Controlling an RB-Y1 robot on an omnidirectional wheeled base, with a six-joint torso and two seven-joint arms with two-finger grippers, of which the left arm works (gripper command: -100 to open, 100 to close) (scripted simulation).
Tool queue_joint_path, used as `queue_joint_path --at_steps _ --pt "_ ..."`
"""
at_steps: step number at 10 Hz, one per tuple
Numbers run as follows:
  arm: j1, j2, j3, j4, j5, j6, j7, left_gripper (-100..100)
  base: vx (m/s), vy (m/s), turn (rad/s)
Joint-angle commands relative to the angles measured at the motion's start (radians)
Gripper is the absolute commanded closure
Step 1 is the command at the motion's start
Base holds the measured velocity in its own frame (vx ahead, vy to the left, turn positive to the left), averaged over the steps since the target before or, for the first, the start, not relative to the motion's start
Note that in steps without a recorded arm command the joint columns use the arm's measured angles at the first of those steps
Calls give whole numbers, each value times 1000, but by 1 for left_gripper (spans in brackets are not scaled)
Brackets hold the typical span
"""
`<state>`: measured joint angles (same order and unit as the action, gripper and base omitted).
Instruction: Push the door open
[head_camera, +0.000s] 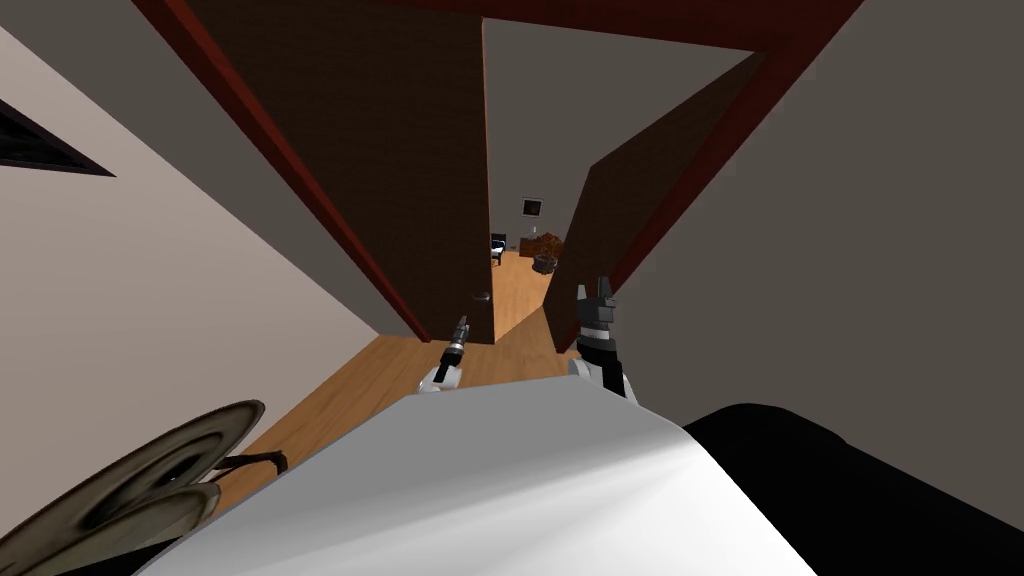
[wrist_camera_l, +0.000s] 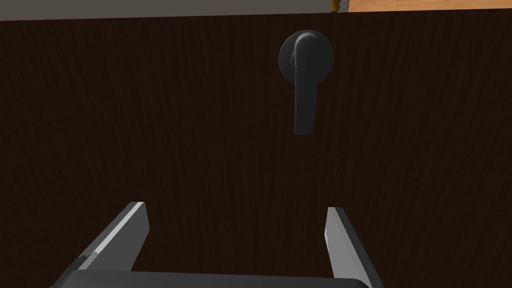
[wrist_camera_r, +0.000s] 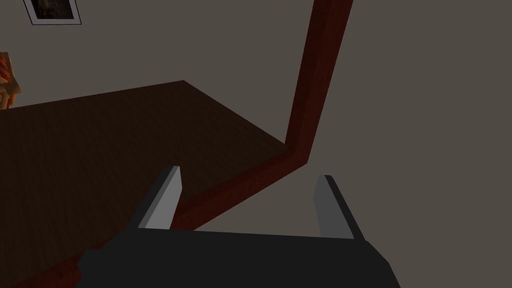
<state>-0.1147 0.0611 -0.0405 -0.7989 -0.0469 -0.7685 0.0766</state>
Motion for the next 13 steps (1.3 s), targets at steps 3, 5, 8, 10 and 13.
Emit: queue_joint_path --at_steps 3,5,8,10,13 --pt "-35 -9 -4 100 -5 -18 7 -100 119 -4 -3" --pt "-49 -15 -6 137 -7 -25 9 -100 161 1 -1" --pt "-61 -19 -7 172 -9 -30 11 -100 85 -1 0" --pt "-64 -22 -8 178 -10 -29 11 -100 66 4 -1" --pt "-64 -8 -2 187 -6 -35 6 -100 179 -17 -30"
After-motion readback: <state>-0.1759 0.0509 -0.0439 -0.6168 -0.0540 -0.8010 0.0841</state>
